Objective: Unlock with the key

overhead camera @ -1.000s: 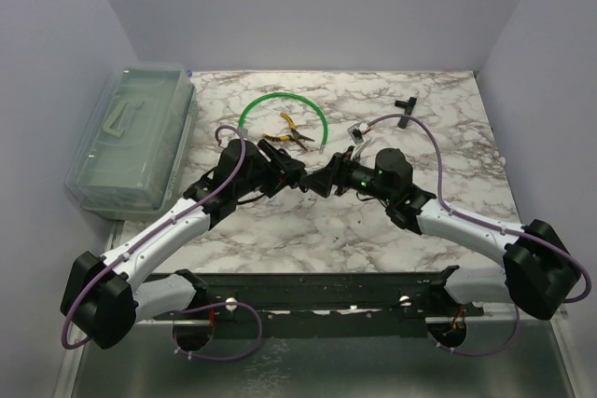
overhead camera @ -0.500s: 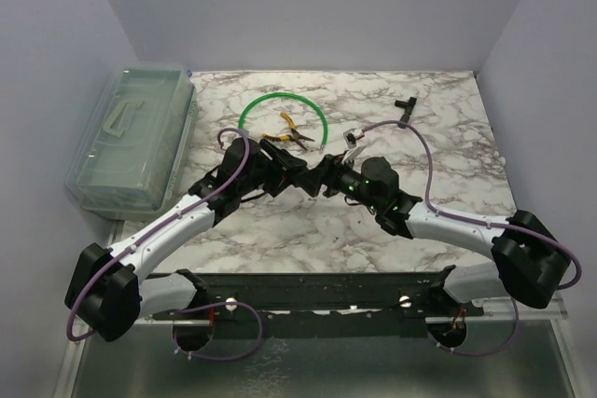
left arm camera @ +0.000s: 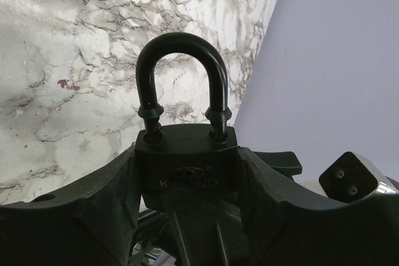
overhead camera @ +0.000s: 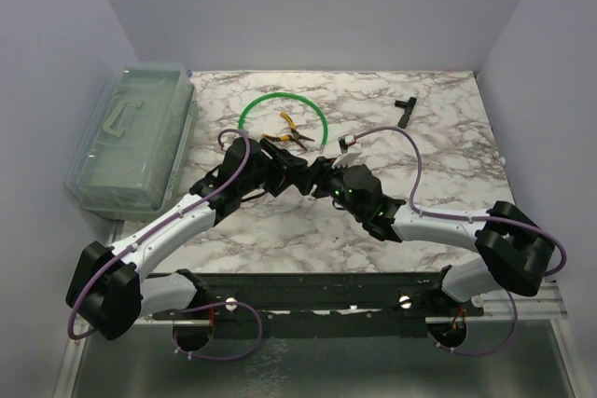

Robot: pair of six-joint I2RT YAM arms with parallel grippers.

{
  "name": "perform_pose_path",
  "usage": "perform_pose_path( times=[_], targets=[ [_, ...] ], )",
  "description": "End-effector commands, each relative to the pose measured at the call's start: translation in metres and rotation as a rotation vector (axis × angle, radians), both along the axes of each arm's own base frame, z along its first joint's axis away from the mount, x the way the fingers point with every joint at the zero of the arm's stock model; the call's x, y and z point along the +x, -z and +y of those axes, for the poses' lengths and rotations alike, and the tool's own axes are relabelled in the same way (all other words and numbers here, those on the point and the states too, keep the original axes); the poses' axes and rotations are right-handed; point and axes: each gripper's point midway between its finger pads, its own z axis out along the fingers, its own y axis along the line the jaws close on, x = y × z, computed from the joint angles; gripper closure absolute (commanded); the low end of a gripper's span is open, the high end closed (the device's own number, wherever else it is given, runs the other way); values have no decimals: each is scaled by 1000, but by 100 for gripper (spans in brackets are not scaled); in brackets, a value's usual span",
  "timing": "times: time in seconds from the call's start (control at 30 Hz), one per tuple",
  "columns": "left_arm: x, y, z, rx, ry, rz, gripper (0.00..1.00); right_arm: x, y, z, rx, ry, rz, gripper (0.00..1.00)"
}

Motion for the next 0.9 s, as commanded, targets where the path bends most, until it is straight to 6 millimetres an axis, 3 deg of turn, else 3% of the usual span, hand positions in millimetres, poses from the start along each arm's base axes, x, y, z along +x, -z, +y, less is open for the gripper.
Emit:
perform_pose_path(
  times=[0.0,0.17,0.27,0.5,0.53,0.6,0.67,0.73,0.87],
  targets=[
    [7,-37,-10,-111,-7,-66,100,14,-13,1,-3,88,-60,43],
    [7,-35,-10,-118,-10,-54,100,17,-17,1,-5,115,-90,43],
    [7,-36,-10,-122,-13,-53,100,19,-16,0,-11,125,-96,48],
    [6,-34,-9,-119,-14,-51,97,17,-17,0,-11,120,-101,87],
    [5,-33,-9,-117,-12,-51,92,16,-18,-1,-11,118,-101,91],
    [4,-33,-9,-111,-2,-59,70,14,-20,-2,-8,110,-101,99],
    [2,-33,-8,-105,2,-66,42,10,-24,-3,1,100,-101,100],
    [0,-32,-6,-95,8,-80,23,7,-29,-4,9,88,-104,100],
    [-5,-32,3,-79,0,-111,10,-1,-37,-7,25,60,-96,100]
  ],
)
